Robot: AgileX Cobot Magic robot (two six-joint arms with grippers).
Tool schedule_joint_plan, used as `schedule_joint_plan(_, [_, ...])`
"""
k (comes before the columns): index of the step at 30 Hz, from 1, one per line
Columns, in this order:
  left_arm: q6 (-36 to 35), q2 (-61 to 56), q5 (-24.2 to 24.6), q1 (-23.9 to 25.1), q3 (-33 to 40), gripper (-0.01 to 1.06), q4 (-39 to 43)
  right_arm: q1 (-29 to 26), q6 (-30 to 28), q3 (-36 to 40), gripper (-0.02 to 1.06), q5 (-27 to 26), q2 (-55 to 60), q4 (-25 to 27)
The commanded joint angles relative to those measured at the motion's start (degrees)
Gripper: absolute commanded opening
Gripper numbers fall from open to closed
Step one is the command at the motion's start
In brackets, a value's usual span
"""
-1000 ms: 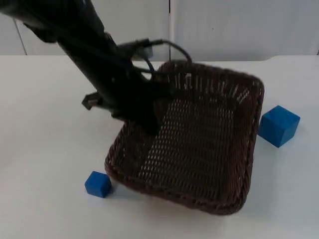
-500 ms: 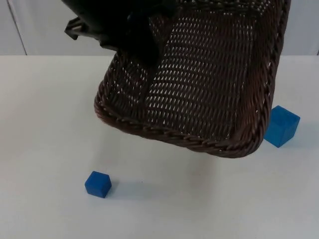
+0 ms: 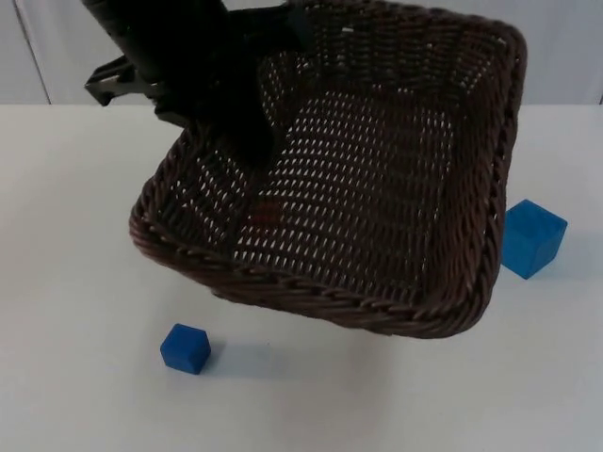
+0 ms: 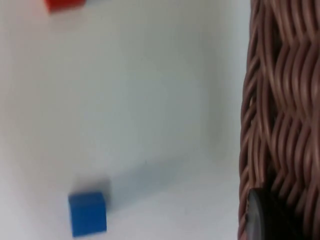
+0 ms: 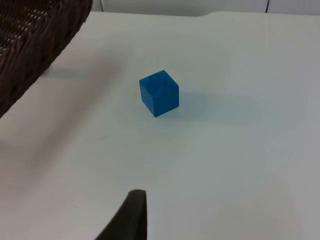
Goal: Pick up the basket with the left hand and place the largest block into the basket with the right hand.
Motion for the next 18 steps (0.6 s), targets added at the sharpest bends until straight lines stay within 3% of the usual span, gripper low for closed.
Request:
schedule_joint_plan(1, [-1.87, -1.25, 2.95, 0.06, -0.13, 0.0, -1.16, -0.32, 0.09, 0.1, 1.05, -0.61, -0.19, -0.27])
schedule_joint_plan(7, [-3.36, -3.27, 1.77, 0.06, 1.34, 0.0, -1.16, -0.32, 0.09, 0.1, 1.05, -0.61, -0.19, -0.27])
schedule_joint_plan(18, [-3.36, -13.69, -5.14, 0.06, 14.68, 0.0, -1.37, -0.32, 0.09, 0.1, 1.05, -0.61, -0.19, -0.18])
